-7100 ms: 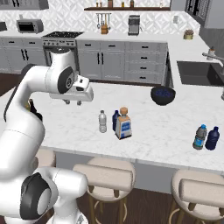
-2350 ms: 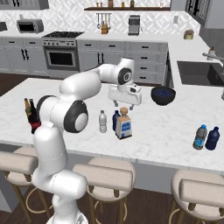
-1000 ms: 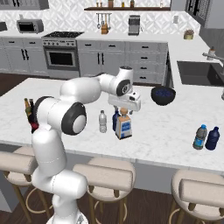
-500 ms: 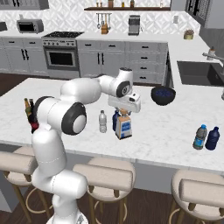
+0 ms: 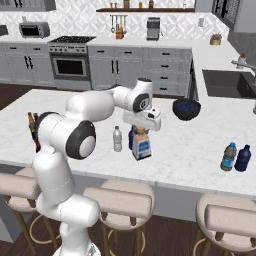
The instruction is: Move the plastic bottles in the middle to the plastics group, and the glass bottles in the middle to the glass group.
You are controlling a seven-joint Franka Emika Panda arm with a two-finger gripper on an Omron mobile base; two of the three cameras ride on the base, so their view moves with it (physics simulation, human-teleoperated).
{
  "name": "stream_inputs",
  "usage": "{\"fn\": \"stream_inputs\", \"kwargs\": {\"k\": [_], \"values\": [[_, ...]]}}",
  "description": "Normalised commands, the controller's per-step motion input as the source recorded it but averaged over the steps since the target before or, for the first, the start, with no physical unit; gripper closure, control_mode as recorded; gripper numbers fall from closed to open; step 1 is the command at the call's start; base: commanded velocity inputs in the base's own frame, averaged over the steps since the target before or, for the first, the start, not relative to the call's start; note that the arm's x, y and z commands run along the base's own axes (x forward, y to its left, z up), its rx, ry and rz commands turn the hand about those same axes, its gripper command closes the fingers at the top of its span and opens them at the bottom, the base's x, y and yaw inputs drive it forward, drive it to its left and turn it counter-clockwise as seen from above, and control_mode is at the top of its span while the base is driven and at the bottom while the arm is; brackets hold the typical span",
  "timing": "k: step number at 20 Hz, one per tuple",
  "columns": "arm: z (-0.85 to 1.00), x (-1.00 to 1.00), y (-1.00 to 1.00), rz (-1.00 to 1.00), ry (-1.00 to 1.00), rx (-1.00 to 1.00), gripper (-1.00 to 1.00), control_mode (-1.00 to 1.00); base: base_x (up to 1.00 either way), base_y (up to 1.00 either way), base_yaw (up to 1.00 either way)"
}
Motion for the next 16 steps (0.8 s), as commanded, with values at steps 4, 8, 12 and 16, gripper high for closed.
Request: {"fn": "stream_inputs", "kwargs": {"k": [4, 8, 12, 16], "values": [[0.06, -0.78, 0.24, 0.05, -0.05, 0.0, 1.0, -1.0, 0.0, 0.0, 0.0], [0.24, -0.7, 0.44, 0.08, 0.0, 0.0, 1.0, -1.0, 0.0, 0.0, 0.0], [0.17, -0.75, 0.71, 0.12, 0.0, 0.0, 1.0, -1.0, 0.0, 0.0, 0.0], [0.37, -0.59, 0.98, 0.19, 0.04, -0.02, 1.0, -1.0, 0.0, 0.0, 0.0]]}}
